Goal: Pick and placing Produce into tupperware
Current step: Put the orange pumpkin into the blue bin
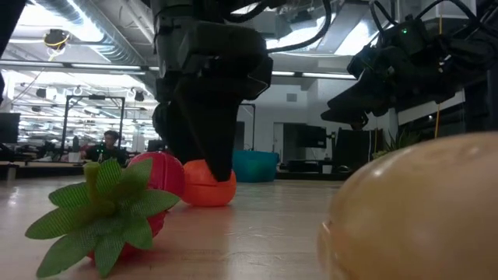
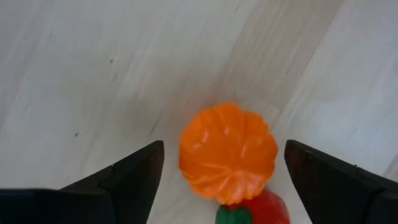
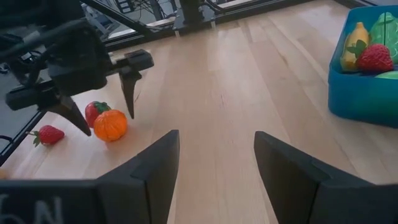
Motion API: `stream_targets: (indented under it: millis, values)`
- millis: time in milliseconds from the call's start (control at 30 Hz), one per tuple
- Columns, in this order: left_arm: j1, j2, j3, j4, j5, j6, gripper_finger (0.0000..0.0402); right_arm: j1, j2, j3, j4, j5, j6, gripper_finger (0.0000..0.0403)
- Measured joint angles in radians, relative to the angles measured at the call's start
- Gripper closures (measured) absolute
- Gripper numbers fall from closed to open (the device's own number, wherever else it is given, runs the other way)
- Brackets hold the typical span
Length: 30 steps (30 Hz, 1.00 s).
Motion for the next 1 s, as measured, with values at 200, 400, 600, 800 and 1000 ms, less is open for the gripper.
stream_targets:
  millis: [200,400,600,800,1000]
  values:
    - [0.005,0.026,0.001,0.008,0.0,0.0,0.0079,0.0,0.0,0.0,-0.005,0.0,-0.001,0.0193]
    - [0.007,0.054,0.006,0.005,-0.001,0.012,0.0079,0.0,0.0,0.0,-0.026,0.0,-0.003,0.0193]
    - [0.006,0.061,0.004,0.002,-0.015,0.025,0.0085,0.0,0.0,0.0,-0.037,0.0,-0.001,0.0193]
    - [0.007,0.062,0.003,-0.007,-0.022,0.033,0.0133,0.0,0.0,0.0,-0.037,0.0,0.0,0.0193]
    - [0.008,0.062,0.002,-0.013,-0.023,0.054,0.0167,0.0,0.0,0.0,-0.038,0.0,-0.001,0.0193]
